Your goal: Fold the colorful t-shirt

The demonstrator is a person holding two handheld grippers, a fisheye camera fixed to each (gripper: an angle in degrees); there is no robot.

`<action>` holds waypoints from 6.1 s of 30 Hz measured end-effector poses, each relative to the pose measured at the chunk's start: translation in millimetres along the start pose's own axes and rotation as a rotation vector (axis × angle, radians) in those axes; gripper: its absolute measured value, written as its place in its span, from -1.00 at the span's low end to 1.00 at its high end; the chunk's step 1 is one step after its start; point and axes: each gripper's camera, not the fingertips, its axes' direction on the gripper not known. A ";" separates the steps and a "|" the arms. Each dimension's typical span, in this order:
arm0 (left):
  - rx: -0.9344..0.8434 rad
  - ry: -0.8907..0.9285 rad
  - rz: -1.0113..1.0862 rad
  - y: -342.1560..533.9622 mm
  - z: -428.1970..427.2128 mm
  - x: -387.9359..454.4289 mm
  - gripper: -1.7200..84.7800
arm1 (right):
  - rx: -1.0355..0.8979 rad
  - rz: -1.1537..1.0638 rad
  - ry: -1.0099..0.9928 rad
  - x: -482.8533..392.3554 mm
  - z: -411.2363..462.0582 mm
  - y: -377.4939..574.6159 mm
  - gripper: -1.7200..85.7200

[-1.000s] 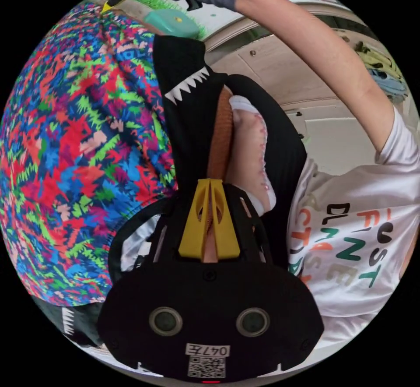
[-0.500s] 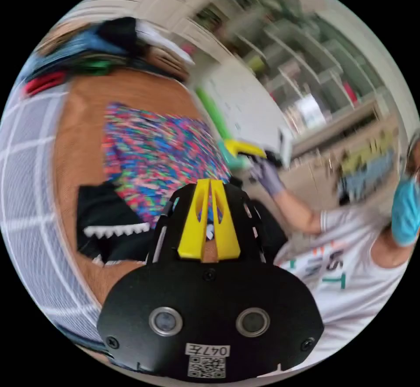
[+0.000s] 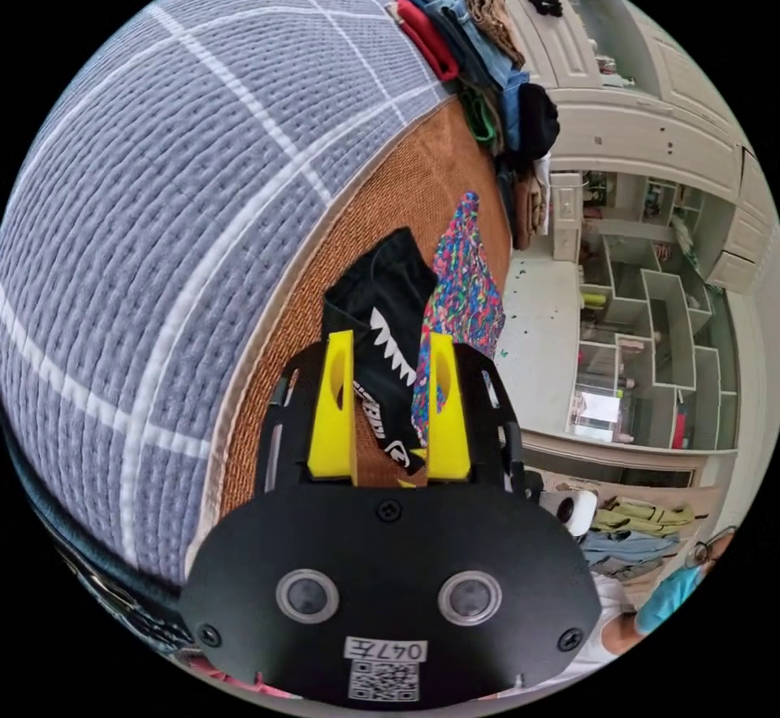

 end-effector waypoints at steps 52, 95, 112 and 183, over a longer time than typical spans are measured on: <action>0.717 0.829 0.893 156.5 -180.3 -194.6 -0.94 | -0.310 -0.324 -0.244 162.2 -79.3 -513.0 -0.97; 0.088 -0.045 0.329 -82.4 -103.3 -63.5 -0.98 | -0.015 0.167 -0.001 3.4 -201.2 -118.3 -0.99; -0.160 0.199 1.020 -84.2 81.2 431.5 -0.98 | -0.038 0.486 0.309 -12.4 -256.0 139.6 -0.99; -0.337 -1.035 0.653 -14.5 -84.7 627.3 -0.98 | 0.235 0.905 -0.177 296.7 208.9 469.7 -0.99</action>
